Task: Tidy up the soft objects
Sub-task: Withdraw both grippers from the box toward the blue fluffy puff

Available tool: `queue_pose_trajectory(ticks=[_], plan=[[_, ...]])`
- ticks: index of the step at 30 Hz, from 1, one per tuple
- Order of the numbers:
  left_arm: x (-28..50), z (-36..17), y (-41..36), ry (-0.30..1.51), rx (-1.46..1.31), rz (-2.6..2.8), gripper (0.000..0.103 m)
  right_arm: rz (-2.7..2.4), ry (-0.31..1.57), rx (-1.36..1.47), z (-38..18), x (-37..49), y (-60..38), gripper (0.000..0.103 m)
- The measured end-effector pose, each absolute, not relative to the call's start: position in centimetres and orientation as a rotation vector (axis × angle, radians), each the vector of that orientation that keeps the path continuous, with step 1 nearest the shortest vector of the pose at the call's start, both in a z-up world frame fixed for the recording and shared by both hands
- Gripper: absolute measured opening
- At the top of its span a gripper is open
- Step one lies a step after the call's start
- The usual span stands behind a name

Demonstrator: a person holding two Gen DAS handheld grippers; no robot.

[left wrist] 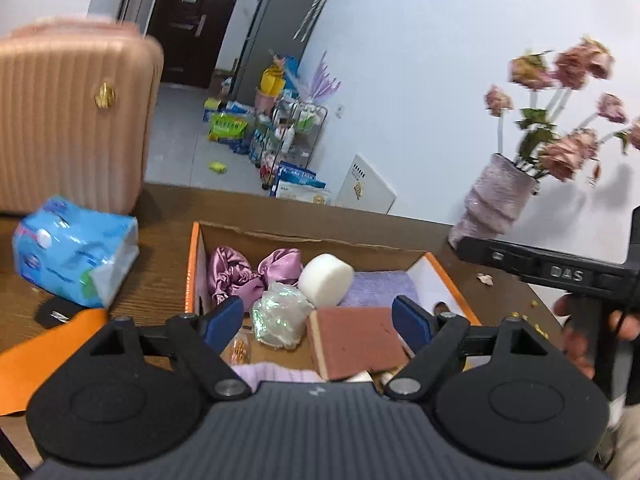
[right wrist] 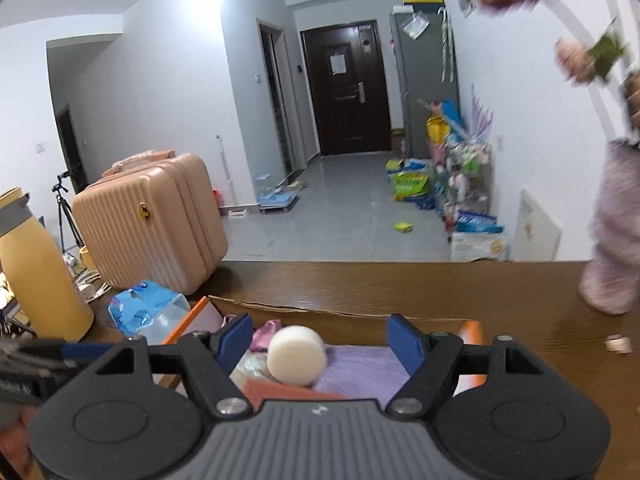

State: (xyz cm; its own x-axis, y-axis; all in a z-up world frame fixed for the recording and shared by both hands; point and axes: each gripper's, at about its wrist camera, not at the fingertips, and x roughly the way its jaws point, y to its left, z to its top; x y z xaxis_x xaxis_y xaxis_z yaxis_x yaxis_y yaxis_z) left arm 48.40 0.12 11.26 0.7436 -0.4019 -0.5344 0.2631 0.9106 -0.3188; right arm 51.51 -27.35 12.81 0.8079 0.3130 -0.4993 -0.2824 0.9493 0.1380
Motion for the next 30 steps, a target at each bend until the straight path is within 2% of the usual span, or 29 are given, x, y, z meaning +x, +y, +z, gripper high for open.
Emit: queue_pose_trajectory(ticks=[5, 7, 10, 16, 20, 25, 30], plan=[[42.0, 13.9, 0.3, 0.571, -0.118, -0.314, 0.087, 0.259, 0.493, 0.028, 16.2, 43.9, -30.2, 0.082], [38.7, 14.3, 0.4, 0.507, -0.066, -0.284, 0.096, 0.228, 0.455, -0.003, 16.8, 40.0, -30.9, 0.084], [33.9, 13.7, 0.2, 0.446, 0.003, -0.234, 0.098, 0.178, 0.380, -0.058, 16.3, 34.1, -31.1, 0.084], [24.1, 10.4, 0.2, 0.408, -0.048, -0.249, 0.100, 0.152, 0.282, -0.110, 12.5, 22.4, -30.7, 0.088], [18.3, 8.1, -0.1, 0.412, -0.080, -0.283, 0.101, 0.226, 0.304, -0.038, 8.7, 16.7, -30.4, 0.089], [14.4, 5.9, -0.9, 0.451, -0.066, -0.277, 0.101, 0.239, 0.402, 0.032, 4.2, 13.1, -30.3, 0.090], [13.6, 5.2, -1.6, 0.460, -0.034, -0.278, 0.101, 0.216, 0.432, 0.078, 2.7, 11.7, -30.9, 0.089]])
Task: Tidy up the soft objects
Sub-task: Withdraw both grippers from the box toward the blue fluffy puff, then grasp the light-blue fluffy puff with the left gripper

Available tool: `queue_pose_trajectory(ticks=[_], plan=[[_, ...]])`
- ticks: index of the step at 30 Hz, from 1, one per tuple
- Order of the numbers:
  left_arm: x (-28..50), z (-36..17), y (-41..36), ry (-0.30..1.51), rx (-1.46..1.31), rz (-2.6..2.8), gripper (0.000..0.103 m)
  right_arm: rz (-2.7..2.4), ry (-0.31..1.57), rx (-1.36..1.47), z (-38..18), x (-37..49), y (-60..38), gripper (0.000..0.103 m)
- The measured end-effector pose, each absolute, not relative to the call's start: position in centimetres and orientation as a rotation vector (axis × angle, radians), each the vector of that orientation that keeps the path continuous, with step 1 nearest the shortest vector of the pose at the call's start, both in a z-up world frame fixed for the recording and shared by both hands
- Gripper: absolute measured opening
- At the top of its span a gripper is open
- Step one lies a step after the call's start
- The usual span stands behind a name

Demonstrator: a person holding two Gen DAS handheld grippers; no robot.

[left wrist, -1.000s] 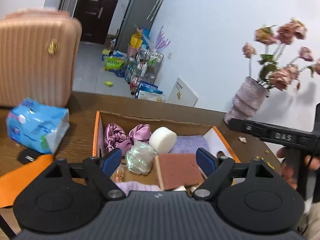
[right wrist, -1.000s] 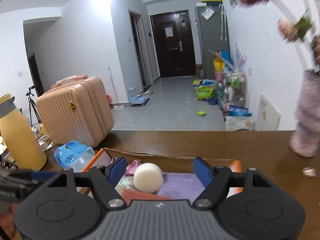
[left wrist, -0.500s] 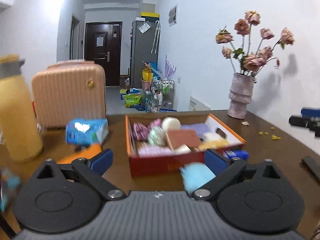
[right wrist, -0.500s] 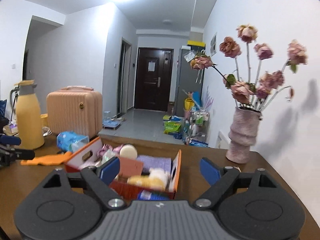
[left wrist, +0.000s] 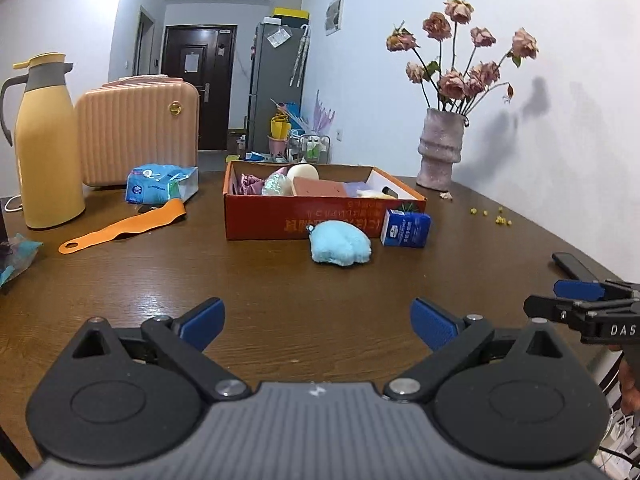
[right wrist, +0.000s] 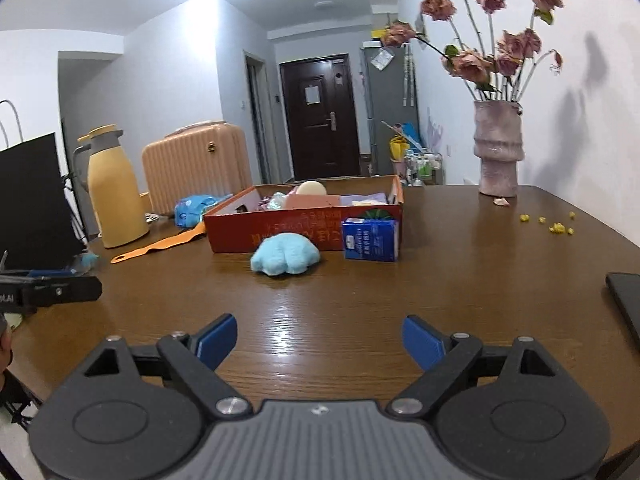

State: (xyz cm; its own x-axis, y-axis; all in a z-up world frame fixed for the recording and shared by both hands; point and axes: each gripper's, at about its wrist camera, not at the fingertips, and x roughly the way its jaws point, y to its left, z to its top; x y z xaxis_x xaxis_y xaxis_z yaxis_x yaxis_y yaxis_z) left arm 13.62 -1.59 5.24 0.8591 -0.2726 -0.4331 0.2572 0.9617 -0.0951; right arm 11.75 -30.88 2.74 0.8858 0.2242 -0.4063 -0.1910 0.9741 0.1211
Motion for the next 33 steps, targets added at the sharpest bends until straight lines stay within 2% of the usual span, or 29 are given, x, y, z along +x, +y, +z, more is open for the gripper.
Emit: queue_pose_trajectory(ticks=[6, 12, 14, 15, 19, 27, 29, 30, 31, 33], plan=[[15.4, 5.1, -2.0, 0.470, -0.045, -0.295, 0.101, 0.211, 0.414, 0.115, 2.8, 12.8, -31.4, 0.089], [20.4, 4.0, -2.4, 0.532, -0.103, -0.290, 0.101, 0.222, 0.460, 0.154, 2.2, 17.4, -31.1, 0.088], [22.6, 3.8, -2.7, 0.545, -0.122, -0.304, 0.100, 0.239, 0.483, 0.180, 1.9, 19.6, -30.8, 0.084], [23.9, 3.7, -2.9, 0.551, -0.133, -0.312, 0.097, 0.249, 0.496, 0.199, 1.7, 20.9, -30.7, 0.083], [29.6, 3.0, -3.6, 0.604, -0.161, -0.336, 0.074, 0.283, 0.551, 0.280, 0.7, 26.7, -30.4, 0.076], [39.7, 0.5, -3.5, 0.718, -0.287, -0.421, 0.071, 0.347, 0.641, 0.424, -1.3, 36.4, -29.0, 0.061], [41.0, -0.3, -3.2, 0.730, -0.344, -0.443, 0.058, 0.373, 0.652, 0.465, -1.9, 38.0, -28.5, 0.051], [41.4, -0.8, -3.0, 0.724, -0.374, -0.458, 0.038, 0.387, 0.659, 0.473, -2.3, 38.8, -28.2, 0.047], [41.6, -1.3, -2.9, 0.725, -0.388, -0.461, 0.030, 0.401, 0.668, 0.474, -2.7, 39.3, -27.8, 0.039], [41.5, -1.9, -2.9, 0.724, -0.398, -0.450, 0.030, 0.400, 0.702, 0.464, -3.6, 40.0, -27.2, 0.029]])
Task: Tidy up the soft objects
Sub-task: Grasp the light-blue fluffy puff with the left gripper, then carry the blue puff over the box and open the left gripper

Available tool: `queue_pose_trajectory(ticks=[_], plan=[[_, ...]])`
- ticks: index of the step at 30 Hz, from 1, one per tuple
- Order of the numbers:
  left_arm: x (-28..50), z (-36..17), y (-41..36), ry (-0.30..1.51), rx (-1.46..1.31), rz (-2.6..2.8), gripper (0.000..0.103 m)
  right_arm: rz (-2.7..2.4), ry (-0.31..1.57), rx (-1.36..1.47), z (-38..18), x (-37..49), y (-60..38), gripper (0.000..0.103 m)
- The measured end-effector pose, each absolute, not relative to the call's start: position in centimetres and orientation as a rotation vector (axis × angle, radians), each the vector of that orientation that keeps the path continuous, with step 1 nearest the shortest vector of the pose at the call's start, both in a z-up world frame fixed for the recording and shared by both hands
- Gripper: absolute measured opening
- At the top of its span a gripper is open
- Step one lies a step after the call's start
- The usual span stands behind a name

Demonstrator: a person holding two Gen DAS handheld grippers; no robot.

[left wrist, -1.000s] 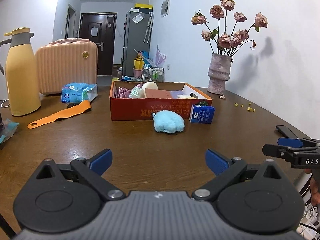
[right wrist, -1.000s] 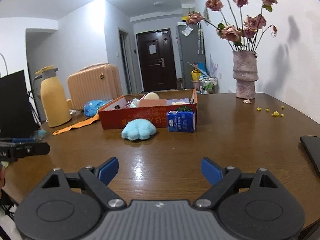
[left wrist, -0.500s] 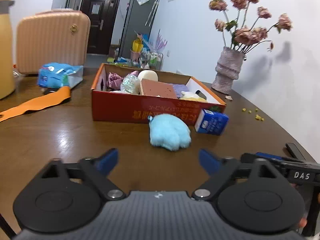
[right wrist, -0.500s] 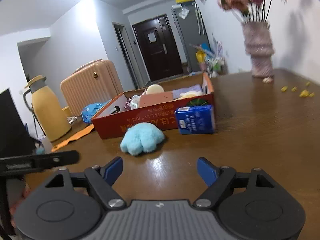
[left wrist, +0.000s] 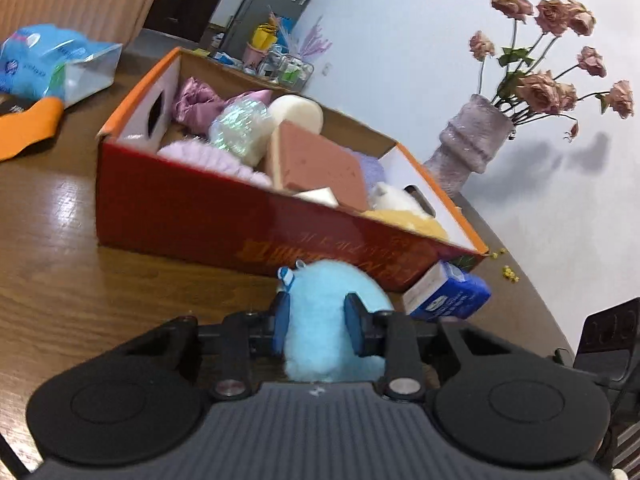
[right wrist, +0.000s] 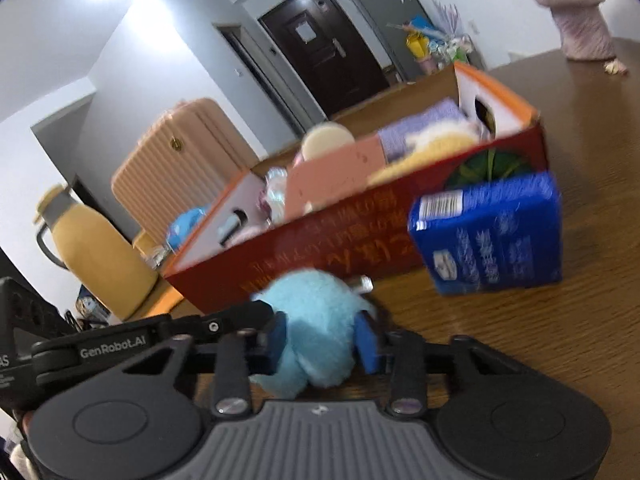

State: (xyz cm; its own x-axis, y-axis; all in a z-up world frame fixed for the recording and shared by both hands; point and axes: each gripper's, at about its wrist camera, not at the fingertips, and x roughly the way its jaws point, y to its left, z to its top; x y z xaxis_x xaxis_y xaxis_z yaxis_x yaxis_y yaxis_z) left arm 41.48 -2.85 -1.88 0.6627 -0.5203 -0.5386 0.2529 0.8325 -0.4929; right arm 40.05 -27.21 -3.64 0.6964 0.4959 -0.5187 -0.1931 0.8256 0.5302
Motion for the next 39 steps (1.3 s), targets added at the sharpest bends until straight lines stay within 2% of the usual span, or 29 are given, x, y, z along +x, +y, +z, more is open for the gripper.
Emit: queue_pose_trajectory(ticks=[24, 28, 35, 39], plan=[[40.9, -2.6, -2.5, 0.705, -0.464, -0.440, 0.028, 0.455, 0.681, 0.508, -4.5, 40.2, -28.6, 0.025], [35.9, -1.8, -3.1, 0.708, -0.454, -0.392, 0.027, 0.423, 0.680, 0.443, -3.8, 36.6, -27.4, 0.024], [21.6, -0.8, -1.8, 0.669, -0.479, -0.431, 0.027, 0.423, 0.625, 0.347, -2.1, 21.8, -25.9, 0.024], [19.6, 0.9, -2.3, 0.617, -0.415, -0.431, 0.027, 0.432, 0.606, 0.340, -1.4, 19.3, -25.6, 0.024]])
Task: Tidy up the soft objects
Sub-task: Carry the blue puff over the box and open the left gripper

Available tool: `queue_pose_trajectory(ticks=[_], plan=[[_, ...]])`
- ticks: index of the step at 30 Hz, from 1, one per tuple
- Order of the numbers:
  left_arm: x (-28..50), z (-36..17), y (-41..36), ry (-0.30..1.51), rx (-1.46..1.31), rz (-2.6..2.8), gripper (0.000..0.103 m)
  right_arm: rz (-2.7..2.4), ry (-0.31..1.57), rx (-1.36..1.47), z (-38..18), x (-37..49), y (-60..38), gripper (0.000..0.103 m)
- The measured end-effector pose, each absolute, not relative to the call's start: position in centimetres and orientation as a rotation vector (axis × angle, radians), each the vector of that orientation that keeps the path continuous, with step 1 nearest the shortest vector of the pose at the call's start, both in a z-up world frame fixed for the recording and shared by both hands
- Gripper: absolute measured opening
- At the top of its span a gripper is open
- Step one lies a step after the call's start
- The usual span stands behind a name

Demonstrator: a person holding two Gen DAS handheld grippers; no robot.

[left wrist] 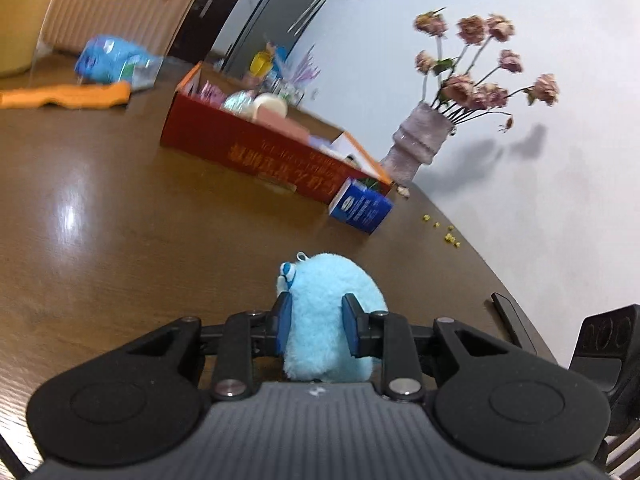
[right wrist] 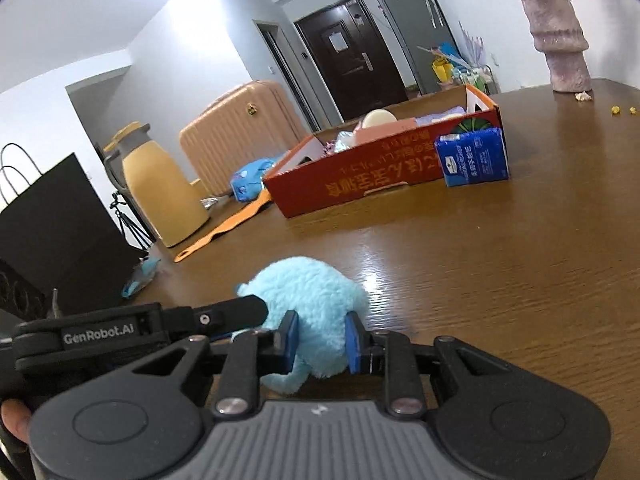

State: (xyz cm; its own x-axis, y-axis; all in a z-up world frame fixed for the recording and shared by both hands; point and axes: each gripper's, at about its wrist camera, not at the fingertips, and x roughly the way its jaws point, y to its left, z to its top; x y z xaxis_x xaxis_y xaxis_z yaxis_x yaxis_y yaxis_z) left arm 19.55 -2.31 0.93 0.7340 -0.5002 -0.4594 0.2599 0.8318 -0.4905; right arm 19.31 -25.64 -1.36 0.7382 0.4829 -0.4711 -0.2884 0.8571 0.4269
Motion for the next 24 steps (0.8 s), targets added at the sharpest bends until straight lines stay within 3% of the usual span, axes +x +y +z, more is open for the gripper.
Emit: queue_pose_trajectory(ticks=[7, 12, 18, 24], plan=[[20.3, 1.8, -2.2, 0.591, -0.432, -0.449, 0.027, 0.421, 0.574, 0.341, -0.3, 19.5, -25.8, 0.024], [25.0, 5.0, -1.3, 0.480, -0.418, -0.492, 0.027, 0.443, 0.508, 0.298, 3.0, 23.4, -25.2, 0.024], [37.1, 9.4, 1.1, 0.417, -0.353, -0.456, 0.027, 0.483, 0.448, 0.256, 7.7, 36.1, -22.5, 0.023], [50.4, 7.7, 2.2, 0.565, -0.293, -0.339, 0.027, 0.440, 0.570, 0.216, 6.1, 49.9, -18.5, 0.023]])
